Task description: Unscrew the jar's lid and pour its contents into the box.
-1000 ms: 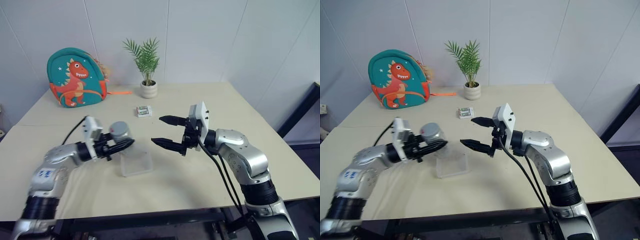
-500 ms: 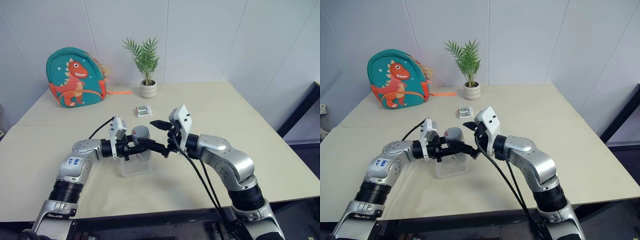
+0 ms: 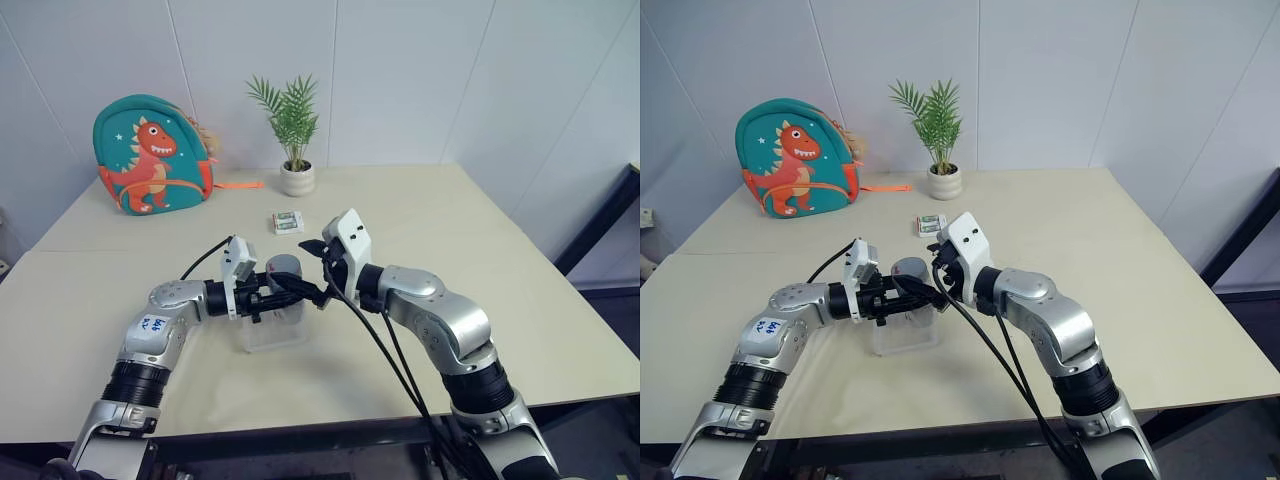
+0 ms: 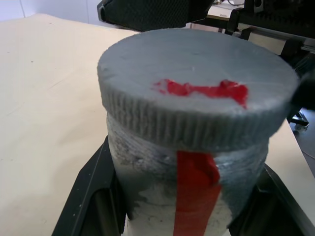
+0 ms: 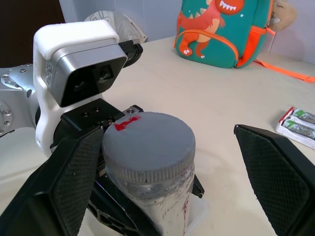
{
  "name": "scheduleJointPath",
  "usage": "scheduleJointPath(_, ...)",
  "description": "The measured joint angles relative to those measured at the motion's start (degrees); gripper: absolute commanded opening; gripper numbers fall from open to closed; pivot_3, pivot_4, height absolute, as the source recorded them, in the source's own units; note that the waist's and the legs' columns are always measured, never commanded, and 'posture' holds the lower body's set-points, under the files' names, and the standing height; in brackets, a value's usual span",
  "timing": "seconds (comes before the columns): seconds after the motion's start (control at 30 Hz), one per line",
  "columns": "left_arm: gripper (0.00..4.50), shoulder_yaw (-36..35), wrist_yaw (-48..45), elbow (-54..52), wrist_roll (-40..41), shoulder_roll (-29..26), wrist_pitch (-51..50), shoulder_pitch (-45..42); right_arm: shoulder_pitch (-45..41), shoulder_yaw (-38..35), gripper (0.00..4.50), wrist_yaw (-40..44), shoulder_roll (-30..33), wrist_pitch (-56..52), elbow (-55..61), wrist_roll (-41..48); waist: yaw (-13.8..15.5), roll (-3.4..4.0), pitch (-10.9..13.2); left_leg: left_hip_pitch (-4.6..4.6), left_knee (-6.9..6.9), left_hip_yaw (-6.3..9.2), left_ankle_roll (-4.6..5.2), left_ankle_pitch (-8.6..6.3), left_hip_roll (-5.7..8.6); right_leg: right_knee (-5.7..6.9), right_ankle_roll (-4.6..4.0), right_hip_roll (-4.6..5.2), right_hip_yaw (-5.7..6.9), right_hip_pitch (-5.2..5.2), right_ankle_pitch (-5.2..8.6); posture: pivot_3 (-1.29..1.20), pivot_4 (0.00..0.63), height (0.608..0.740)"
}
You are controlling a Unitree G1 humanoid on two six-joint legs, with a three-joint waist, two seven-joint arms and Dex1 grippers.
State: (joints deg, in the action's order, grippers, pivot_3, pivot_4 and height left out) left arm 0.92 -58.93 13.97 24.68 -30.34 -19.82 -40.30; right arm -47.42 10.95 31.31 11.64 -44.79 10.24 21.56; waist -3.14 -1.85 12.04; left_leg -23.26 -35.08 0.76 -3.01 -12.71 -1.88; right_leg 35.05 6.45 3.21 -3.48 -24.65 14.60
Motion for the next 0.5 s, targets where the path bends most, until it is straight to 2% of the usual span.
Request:
scheduleJointPath(0.43, 2.01, -0.5, 0.1, 0.0, -0.1, 0.3, 0.0, 0.0, 0.0, 0.6, 4.50, 0.6, -1.1, -1.4, -0.7, 0.1, 0.0, 0.00, 0.0, -0.01, 0.00, 0.00, 0.00, 0.00, 0.00, 0.00, 0.00, 0.00, 0.01, 0.00, 0.00, 0.00, 0.150, 0.740)
scheduleJointPath(0.5, 2.01, -0.5, 0.1, 0.0, -0.1, 0.3, 0.0, 0.0, 0.0, 0.6, 4.11, 0.6, -1.3, -1.4, -0.7, 0.1, 0.0, 0.00, 0.0, -0.01, 0.00, 0.00, 0.00, 0.00, 0.00, -0.01, 0.00, 0.00, 0.01, 0.00, 0.00, 0.00, 0.150, 0.740)
